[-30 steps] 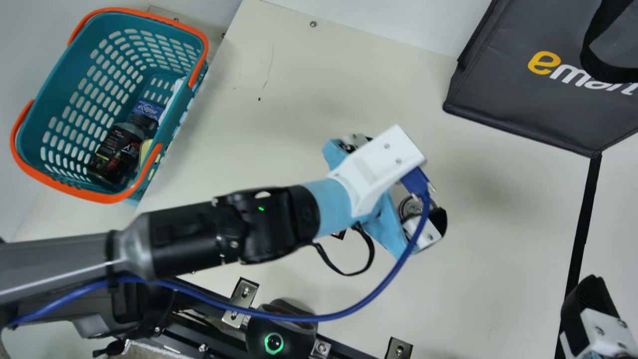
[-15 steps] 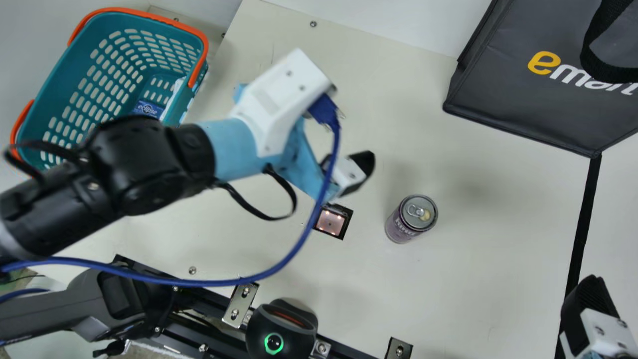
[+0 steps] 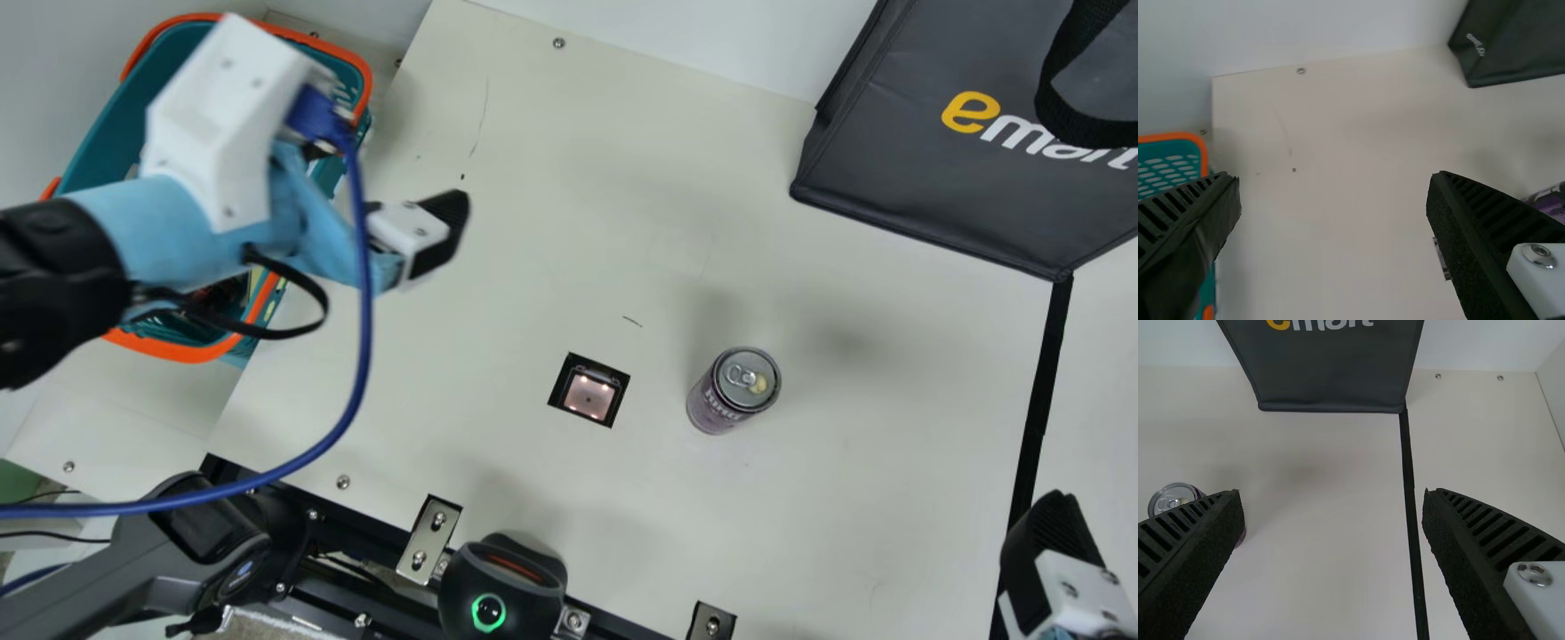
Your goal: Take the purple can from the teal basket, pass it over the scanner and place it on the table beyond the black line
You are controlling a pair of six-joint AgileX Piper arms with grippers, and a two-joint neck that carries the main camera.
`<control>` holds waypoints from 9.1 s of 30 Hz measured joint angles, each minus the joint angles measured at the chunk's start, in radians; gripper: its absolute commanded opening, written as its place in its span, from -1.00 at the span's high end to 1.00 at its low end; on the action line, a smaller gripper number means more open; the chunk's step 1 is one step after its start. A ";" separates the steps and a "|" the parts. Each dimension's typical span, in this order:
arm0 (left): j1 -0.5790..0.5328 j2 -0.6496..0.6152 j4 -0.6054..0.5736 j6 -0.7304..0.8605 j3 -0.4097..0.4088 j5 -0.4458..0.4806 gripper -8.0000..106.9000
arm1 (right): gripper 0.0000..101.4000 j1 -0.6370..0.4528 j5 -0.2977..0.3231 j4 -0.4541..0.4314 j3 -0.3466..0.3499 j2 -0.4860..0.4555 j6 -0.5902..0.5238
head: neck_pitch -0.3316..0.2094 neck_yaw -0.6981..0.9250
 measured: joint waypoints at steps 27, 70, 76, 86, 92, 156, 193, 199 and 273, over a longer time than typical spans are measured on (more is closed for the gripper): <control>0.038 -0.016 0.000 0.002 0.000 0.009 -0.71 | -0.87 0.022 0.000 0.002 0.000 0.010 -0.010 | 0.000 -0.347; 0.038 -0.016 0.000 0.002 0.000 0.009 -0.71 | -0.87 0.717 -0.189 -0.151 0.101 0.383 0.373 | 0.000 -0.348; 0.038 -0.016 0.000 0.002 0.000 0.009 -0.71 | -0.87 0.774 -0.208 -0.204 0.124 0.419 0.479 | 0.000 -0.347; 0.038 -0.016 0.000 0.002 0.000 0.009 -0.71 | -0.87 0.818 -0.280 -0.266 0.179 0.473 0.581 | 0.000 -0.347; 0.038 -0.016 0.000 0.002 0.000 0.009 -0.71 | -0.87 0.819 -0.334 -0.300 0.209 0.506 0.615 | 0.000 -0.347; 0.038 -0.016 0.000 0.002 0.000 0.009 -0.71 | 1.00 0.353 -0.187 -0.079 -0.069 0.478 0.129 | 0.000 -0.693; 0.038 -0.016 0.000 0.002 0.000 0.009 -0.71 | 1.00 -0.625 -0.173 0.284 -0.355 0.800 -0.654 | 0.000 -0.693; 0.038 -0.016 0.000 0.002 0.000 0.009 -0.71 | 1.00 -0.633 -0.244 0.243 -0.382 0.901 -0.539 | 0.000 -0.693; 0.038 -0.016 0.000 0.002 0.000 0.009 -0.71 | -0.87 -0.633 -0.536 0.014 -0.188 1.012 -0.140 | 0.000 -0.693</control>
